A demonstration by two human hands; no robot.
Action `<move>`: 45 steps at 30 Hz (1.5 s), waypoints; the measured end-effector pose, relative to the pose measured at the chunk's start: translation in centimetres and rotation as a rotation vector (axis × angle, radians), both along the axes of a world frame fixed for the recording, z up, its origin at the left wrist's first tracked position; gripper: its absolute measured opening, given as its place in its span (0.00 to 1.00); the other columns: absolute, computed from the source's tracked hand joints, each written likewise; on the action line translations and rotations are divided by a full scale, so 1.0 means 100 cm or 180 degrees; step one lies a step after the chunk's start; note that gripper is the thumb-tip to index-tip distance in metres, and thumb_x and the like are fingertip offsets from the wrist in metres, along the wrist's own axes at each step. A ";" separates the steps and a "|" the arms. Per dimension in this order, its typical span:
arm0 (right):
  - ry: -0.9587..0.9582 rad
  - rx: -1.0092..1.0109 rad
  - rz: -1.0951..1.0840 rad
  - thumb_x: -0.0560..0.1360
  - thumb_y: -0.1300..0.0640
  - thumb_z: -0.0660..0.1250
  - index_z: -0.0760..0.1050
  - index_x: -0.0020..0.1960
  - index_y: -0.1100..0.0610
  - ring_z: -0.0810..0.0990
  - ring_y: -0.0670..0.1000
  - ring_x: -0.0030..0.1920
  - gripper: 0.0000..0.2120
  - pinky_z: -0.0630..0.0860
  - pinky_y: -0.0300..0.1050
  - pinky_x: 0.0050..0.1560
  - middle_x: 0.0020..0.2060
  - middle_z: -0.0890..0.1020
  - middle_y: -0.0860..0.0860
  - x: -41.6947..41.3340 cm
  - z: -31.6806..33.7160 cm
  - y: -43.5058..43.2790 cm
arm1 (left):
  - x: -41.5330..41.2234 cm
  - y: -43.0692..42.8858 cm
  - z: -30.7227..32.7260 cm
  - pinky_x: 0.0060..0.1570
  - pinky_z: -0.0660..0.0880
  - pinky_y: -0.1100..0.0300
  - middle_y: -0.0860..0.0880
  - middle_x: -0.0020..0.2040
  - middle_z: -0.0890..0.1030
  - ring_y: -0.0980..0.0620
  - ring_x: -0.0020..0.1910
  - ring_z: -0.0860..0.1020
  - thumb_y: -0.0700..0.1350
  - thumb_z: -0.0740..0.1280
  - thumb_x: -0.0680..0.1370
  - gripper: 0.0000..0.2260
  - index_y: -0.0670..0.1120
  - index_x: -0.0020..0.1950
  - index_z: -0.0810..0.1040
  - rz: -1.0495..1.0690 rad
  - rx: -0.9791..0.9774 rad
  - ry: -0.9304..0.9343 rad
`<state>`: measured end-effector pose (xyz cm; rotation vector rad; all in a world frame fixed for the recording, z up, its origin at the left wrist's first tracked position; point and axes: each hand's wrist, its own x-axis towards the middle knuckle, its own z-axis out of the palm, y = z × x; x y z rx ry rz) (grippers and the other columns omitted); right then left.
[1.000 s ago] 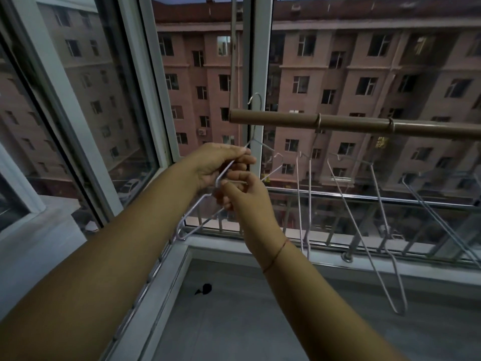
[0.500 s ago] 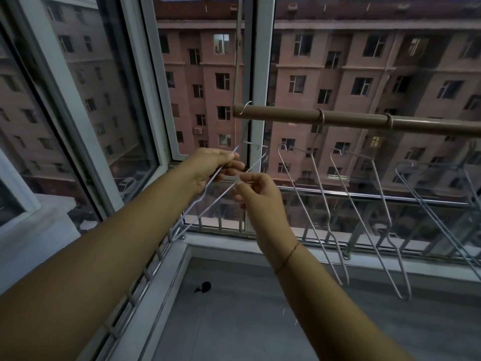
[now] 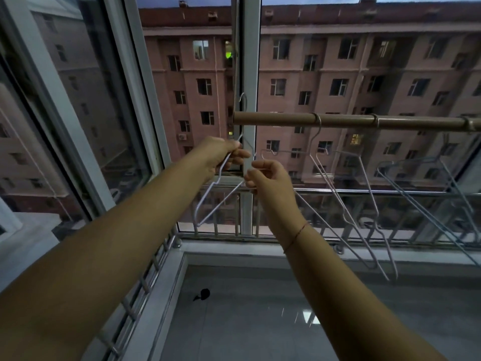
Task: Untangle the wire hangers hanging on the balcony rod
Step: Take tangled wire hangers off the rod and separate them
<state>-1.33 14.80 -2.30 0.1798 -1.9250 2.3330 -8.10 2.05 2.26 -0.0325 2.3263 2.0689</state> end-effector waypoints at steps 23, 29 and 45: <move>0.0384 0.3376 0.0652 0.77 0.53 0.60 0.74 0.47 0.57 0.77 0.48 0.37 0.08 0.77 0.45 0.43 0.39 0.79 0.53 -0.011 -0.032 0.034 | 0.032 -0.078 -0.043 0.58 0.68 0.60 0.53 0.50 0.82 0.54 0.57 0.76 0.42 0.62 0.80 0.08 0.50 0.49 0.81 -0.0226 -0.1556 0.0714; -0.0286 0.1658 0.0740 0.80 0.61 0.53 0.72 0.41 0.59 0.70 0.47 0.25 0.13 0.73 0.38 0.28 0.26 0.71 0.51 0.040 -0.016 0.051 | 0.052 -0.032 -0.037 0.50 0.72 0.60 0.49 0.52 0.78 0.54 0.48 0.76 0.47 0.69 0.75 0.06 0.47 0.49 0.80 0.1210 -0.1515 0.1269; -0.0376 0.0675 0.0584 0.80 0.60 0.53 0.72 0.45 0.60 0.70 0.49 0.25 0.10 0.73 0.39 0.26 0.25 0.70 0.50 0.039 0.022 0.036 | 0.067 0.051 -0.005 0.29 0.77 0.66 0.49 0.30 0.82 0.59 0.22 0.76 0.39 0.71 0.73 0.03 0.40 0.44 0.81 -0.0024 0.0426 0.0122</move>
